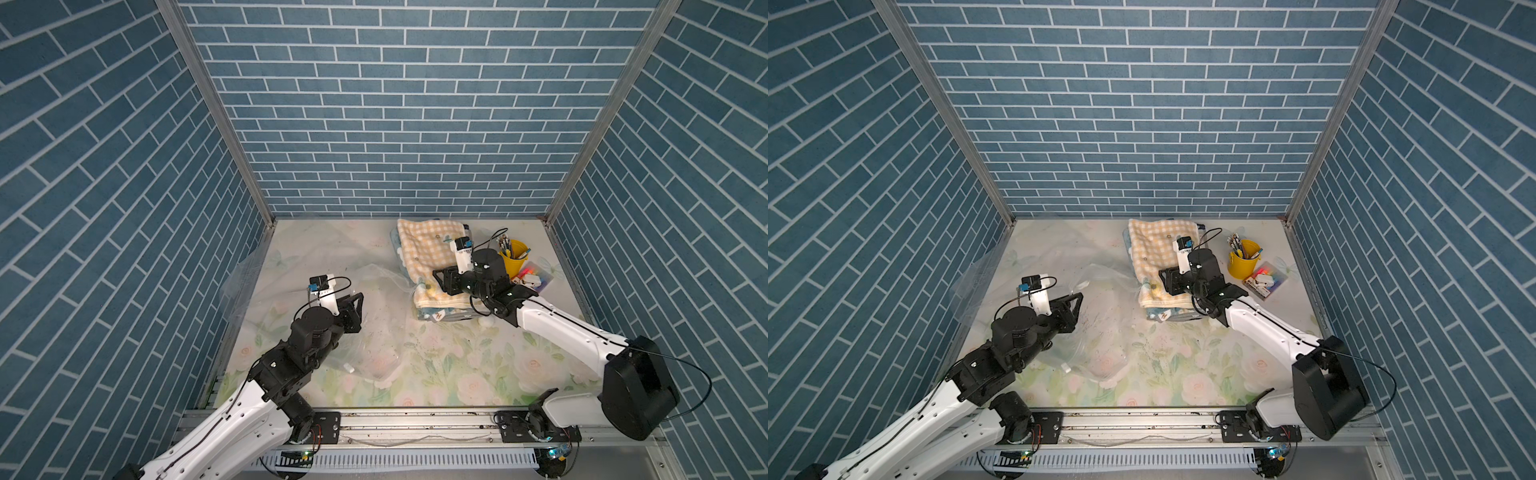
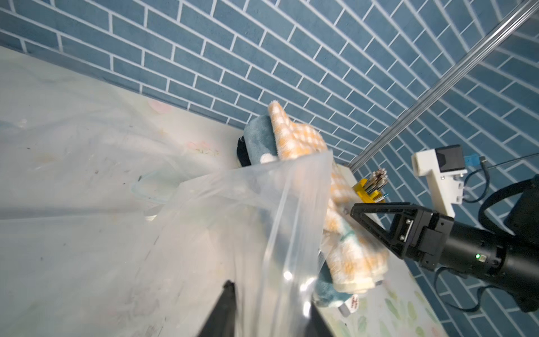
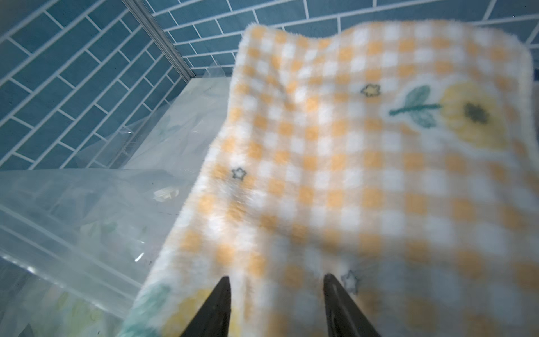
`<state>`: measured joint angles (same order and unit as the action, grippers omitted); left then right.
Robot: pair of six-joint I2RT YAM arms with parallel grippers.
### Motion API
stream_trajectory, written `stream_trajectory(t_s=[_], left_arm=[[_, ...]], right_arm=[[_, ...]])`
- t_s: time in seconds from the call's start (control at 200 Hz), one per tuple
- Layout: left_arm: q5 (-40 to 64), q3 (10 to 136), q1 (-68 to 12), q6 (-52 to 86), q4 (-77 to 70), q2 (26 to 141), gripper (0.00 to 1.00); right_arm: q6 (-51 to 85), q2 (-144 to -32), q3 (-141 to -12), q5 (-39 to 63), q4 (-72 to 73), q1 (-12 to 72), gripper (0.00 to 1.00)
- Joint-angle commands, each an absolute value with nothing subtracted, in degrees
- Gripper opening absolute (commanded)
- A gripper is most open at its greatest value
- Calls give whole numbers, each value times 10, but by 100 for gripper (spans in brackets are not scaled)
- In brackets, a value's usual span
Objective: Take the blanket out of the vacuum bag
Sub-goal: Adjust the vacuum bag at the center of the board.
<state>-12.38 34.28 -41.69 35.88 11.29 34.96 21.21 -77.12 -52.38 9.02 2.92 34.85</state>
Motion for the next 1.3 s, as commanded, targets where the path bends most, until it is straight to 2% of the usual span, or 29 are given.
stream_trajectory(t_s=[0.0, 0.02, 0.06, 0.085, 0.145, 0.22, 0.32, 0.365, 0.405, 0.43, 0.455, 0.475, 0.49, 0.705, 0.835, 0.91, 1.01, 1.18, 1.295], left_arm=[[-58, 361, -417, 337, 131, 348, 8], [-44, 362, -417, 335, 132, 349, 20], [-6, 362, -417, 328, 132, 349, 55], [10, 364, -417, 323, 133, 347, 64], [20, 365, -417, 328, 138, 328, 73], [36, 354, -417, 324, 128, 278, 89], [30, 351, -417, 329, 127, 208, 92], [0, 351, -417, 343, 132, 179, 87], [-54, 355, -417, 362, 147, 162, 71], [-103, 361, -417, 382, 168, 157, 52], [-160, 370, -417, 409, 198, 155, 25], [-203, 378, -417, 433, 225, 155, 8], [-230, 384, -417, 449, 244, 157, 0], [-503, 427, -417, 665, 443, 206, 0], [-568, 395, -416, 736, 433, 245, 0], [-578, 370, -410, 788, 432, 278, 0], [-535, 326, -360, 782, 373, 314, 0], [-295, 199, -131, 729, 201, 334, 0], [-199, 135, -47, 715, 91, 362, 0]], right_arm=[[218, -751, -545, 99, 15, 358, 51], [217, -751, -547, 100, 13, 359, 51], [215, -750, -549, 100, 10, 363, 51], [214, -750, -551, 100, 8, 364, 51], [214, -747, -551, 101, 8, 366, 51], [214, -742, -550, 103, 9, 368, 51], [215, -735, -549, 104, 13, 374, 51], [215, -735, -552, 103, 13, 378, 50], [214, -736, -554, 104, 13, 384, 50], [213, -736, -556, 102, 13, 389, 49], [212, -737, -556, 101, 14, 392, 48], [211, -737, -558, 101, 15, 395, 48], [211, -738, -558, 101, 16, 398, 48], [208, -743, -560, 110, 24, 413, 46], [207, -735, -560, 120, 27, 413, 41], [198, -724, -562, 93, 10, 412, 37], [186, -706, -564, 60, -12, 408, 35], [198, -672, -560, 12, -38, 378, 38], [224, -626, -526, 5, -24, 334, 38]])
